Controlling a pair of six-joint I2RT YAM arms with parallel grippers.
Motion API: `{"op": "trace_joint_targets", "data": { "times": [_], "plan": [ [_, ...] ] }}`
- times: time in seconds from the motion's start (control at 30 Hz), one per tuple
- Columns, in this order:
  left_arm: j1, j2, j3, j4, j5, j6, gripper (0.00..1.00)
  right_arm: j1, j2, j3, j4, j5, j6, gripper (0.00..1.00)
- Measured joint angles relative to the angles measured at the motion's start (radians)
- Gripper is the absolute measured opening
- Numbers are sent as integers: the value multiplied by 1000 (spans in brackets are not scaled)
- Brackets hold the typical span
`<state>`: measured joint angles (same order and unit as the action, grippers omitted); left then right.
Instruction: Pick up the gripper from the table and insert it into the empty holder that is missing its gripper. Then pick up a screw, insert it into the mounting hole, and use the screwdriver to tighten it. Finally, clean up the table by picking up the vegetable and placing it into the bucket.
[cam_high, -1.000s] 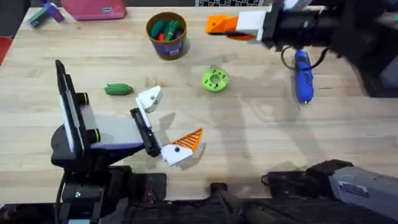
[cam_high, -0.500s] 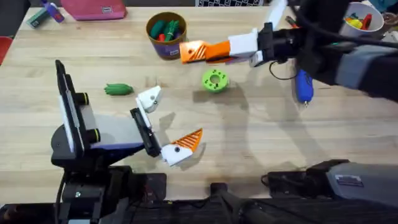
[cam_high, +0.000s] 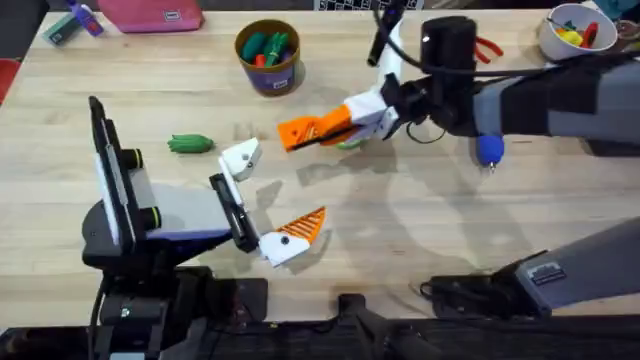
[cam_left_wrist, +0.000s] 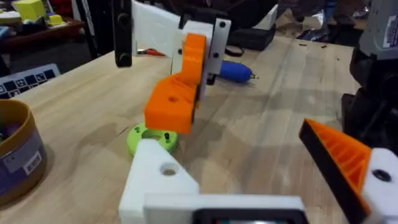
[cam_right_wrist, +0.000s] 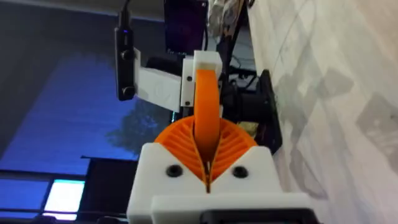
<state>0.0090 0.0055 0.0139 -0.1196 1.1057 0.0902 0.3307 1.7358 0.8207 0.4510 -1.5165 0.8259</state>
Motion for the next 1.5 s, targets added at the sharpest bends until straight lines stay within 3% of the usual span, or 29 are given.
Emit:
{"op": "trace_joint_targets", "data": {
  "times": [0.93,1.5],
  "plan": [
    [0,0,0,0,0,0,985,116,10,-13,-24,-7,-65,10],
    [0,0,0,0,0,0,986,129,10,-13,-25,-7,-74,10]
  ]
}}
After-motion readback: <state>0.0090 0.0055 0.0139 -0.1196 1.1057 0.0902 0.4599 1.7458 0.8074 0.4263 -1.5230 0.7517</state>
